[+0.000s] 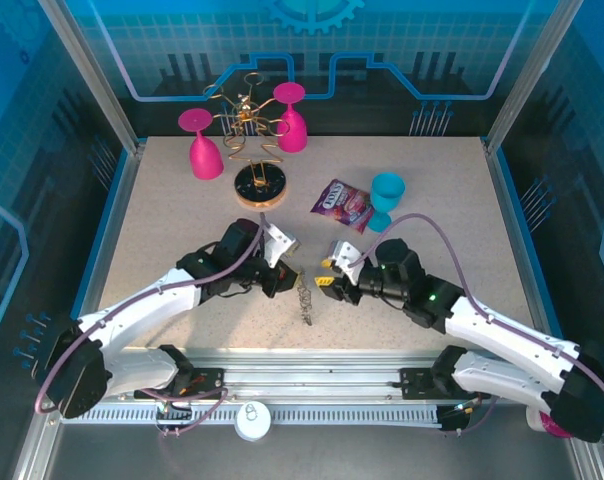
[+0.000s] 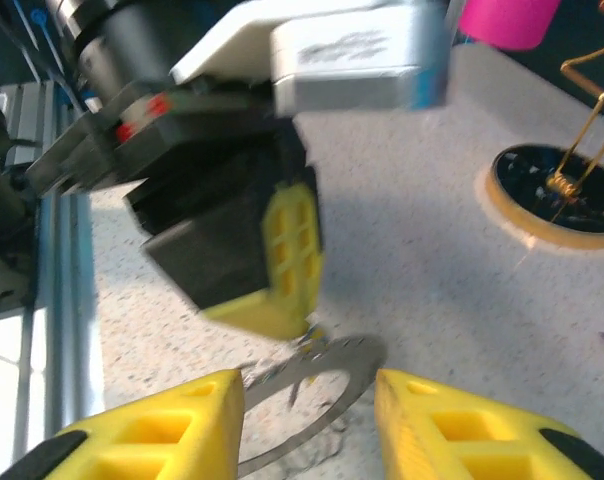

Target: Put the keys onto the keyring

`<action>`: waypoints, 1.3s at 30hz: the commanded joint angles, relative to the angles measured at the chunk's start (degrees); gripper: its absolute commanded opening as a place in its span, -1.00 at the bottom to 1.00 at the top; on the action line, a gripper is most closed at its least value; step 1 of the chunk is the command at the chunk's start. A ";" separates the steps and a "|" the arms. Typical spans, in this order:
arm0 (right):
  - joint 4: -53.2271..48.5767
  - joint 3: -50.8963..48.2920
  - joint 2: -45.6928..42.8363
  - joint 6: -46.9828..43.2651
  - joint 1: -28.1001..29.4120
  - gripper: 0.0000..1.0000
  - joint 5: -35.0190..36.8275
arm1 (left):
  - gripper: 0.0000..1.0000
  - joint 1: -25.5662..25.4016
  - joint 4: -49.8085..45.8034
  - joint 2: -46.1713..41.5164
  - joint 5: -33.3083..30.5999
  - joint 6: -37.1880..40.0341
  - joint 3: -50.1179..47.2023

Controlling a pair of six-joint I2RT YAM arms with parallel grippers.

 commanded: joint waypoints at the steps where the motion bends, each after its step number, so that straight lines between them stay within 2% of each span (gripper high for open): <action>1: -7.56 2.69 0.16 8.98 5.82 -0.31 8.75 | -1.00 0.02 -8.59 -1.38 -5.20 -18.52 4.45; 6: -0.14 1.79 3.73 14.45 14.48 -0.38 12.09 | -1.00 0.72 -18.01 0.05 -5.42 -32.03 9.39; 10: 10.38 0.54 10.21 16.40 19.82 -0.30 13.60 | -1.00 1.92 -21.99 1.66 -0.95 -43.89 11.53; 13: 18.40 -1.46 14.81 16.51 21.57 -0.23 17.45 | -1.00 3.23 -22.45 2.40 3.86 -51.87 12.01; 15: 23.04 -3.72 16.92 16.53 21.63 -0.18 23.43 | -1.00 3.95 -22.80 2.67 5.73 -56.95 12.12; 18: 30.85 -8.17 18.66 10.90 21.45 -0.17 30.13 | -1.00 4.39 -24.76 3.22 8.63 -61.25 12.94; 20: 38.00 -10.91 20.14 6.69 20.92 -0.19 29.90 | -1.00 4.42 -26.66 3.64 10.02 -63.77 13.47; 24: 52.11 -15.09 22.96 4.15 18.49 -0.14 21.95 | -1.00 4.74 -29.13 4.61 13.13 -66.78 13.48; 27: 60.10 -16.87 25.46 2.72 18.11 -0.07 19.21 | -1.00 5.06 -29.47 4.58 14.11 -67.80 12.96; 30: 63.89 -17.33 26.96 3.73 17.62 -0.07 18.12 | -1.00 5.39 -29.45 4.13 14.47 -68.56 12.79; 33: 67.80 -17.96 28.07 6.72 16.93 -0.18 16.89 | -1.00 5.80 -30.08 3.93 14.75 -68.01 12.91; 39: 67.24 -16.41 29.15 9.44 17.12 -0.23 16.52 | -1.00 6.21 -29.73 3.41 14.90 -68.12 12.58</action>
